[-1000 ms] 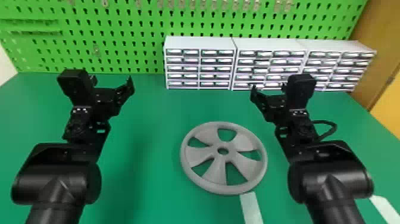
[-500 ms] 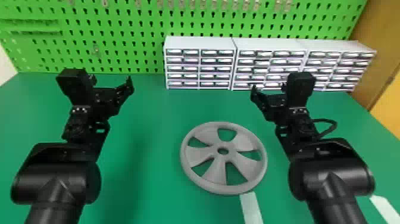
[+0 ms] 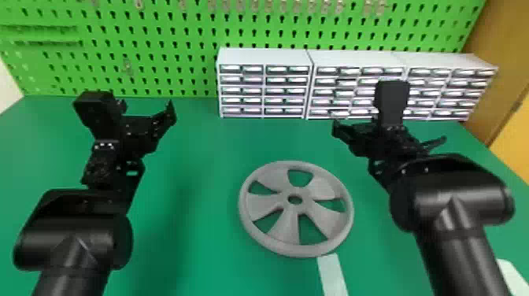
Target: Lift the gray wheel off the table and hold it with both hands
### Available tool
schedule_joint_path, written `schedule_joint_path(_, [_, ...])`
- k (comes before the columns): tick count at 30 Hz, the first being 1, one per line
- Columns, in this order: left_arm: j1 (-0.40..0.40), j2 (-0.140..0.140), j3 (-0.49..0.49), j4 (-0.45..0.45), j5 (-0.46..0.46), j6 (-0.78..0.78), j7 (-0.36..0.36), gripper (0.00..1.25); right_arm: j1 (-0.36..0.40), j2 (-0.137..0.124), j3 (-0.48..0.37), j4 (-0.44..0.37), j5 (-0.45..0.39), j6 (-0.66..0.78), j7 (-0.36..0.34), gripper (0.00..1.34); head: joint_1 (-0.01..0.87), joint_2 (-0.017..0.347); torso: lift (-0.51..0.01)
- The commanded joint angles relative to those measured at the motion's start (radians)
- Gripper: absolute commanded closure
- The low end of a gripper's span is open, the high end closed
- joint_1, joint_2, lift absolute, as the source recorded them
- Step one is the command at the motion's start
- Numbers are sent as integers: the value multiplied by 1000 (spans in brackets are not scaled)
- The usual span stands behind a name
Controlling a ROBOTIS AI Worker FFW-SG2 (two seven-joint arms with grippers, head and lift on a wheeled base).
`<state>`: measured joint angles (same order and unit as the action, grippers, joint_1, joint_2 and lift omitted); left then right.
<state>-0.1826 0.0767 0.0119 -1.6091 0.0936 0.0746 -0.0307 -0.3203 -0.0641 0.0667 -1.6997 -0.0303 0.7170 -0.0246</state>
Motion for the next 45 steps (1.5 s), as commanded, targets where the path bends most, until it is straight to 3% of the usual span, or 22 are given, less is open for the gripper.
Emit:
schedule_joint_path(1, [0, 0, -1, 0, 0, 1, 0, 225, -52, -13, -5, -6, -37, 186, 0, 363, 711, 15, -98])
schedule_joint_path(18, [0, 0, -3, 0, -2, 1, 0, 225, -200, -26, -19, 80, -88, 621, 0, 364, 711, 15, -98])
schedule_joint_path(23, [0, 0, -3, 0, -2, 1, 0, 225, -241, -31, -24, 150, -148, 677, 0, 363, 711, 15, -98])
schedule_joint_path(30, [0, 0, -4, 0, -2, 1, 0, 225, -302, -37, -4, 256, -163, 760, 2, 360, 711, 15, -98])
schedule_joint_path(45, [0, 0, -4, 0, -3, 1, 0, 225, -362, -49, 28, 450, -204, 759, 2, 366, 711, 15, -98])
